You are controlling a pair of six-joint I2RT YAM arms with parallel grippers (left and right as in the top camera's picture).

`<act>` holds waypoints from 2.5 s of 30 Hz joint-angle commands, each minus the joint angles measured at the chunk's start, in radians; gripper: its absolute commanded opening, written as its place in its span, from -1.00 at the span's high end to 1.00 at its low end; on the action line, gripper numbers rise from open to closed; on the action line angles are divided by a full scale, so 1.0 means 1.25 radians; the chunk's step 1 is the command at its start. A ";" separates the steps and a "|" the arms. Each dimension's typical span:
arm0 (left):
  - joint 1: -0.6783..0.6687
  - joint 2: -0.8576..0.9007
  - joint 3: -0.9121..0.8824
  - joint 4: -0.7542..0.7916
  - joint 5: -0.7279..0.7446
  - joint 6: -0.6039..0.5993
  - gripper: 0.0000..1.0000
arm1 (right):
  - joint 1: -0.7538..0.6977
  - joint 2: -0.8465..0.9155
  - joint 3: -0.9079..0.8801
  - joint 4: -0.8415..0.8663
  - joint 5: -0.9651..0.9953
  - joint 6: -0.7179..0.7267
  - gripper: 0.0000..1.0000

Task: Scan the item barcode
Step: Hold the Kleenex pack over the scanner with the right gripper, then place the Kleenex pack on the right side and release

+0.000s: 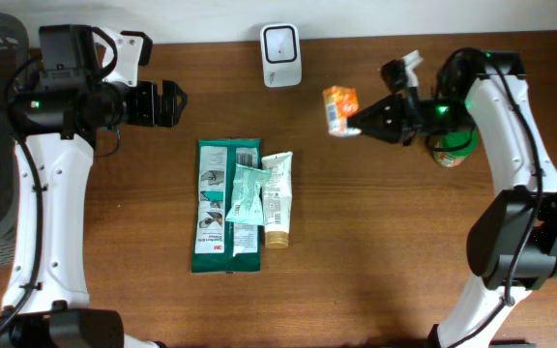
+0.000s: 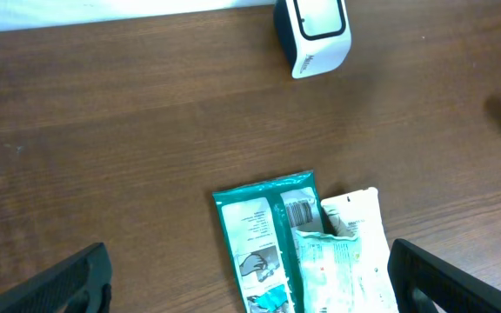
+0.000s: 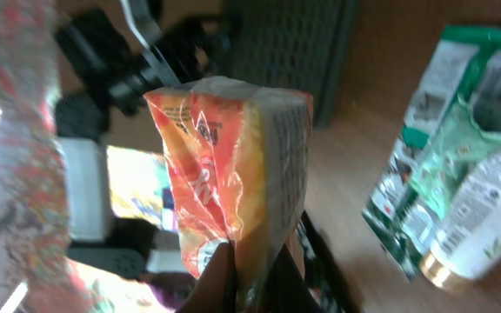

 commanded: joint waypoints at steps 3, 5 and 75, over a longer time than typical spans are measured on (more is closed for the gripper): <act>0.004 -0.003 0.011 -0.001 0.000 0.013 -0.98 | -0.063 -0.052 0.018 -0.003 -0.084 0.038 0.92; 0.004 -0.003 0.011 -0.001 0.000 0.013 -0.98 | -0.116 -0.101 0.018 -0.003 -0.084 0.038 0.92; 0.004 -0.003 0.011 -0.001 0.000 0.013 -0.98 | 0.038 0.024 0.003 0.131 1.245 0.505 0.92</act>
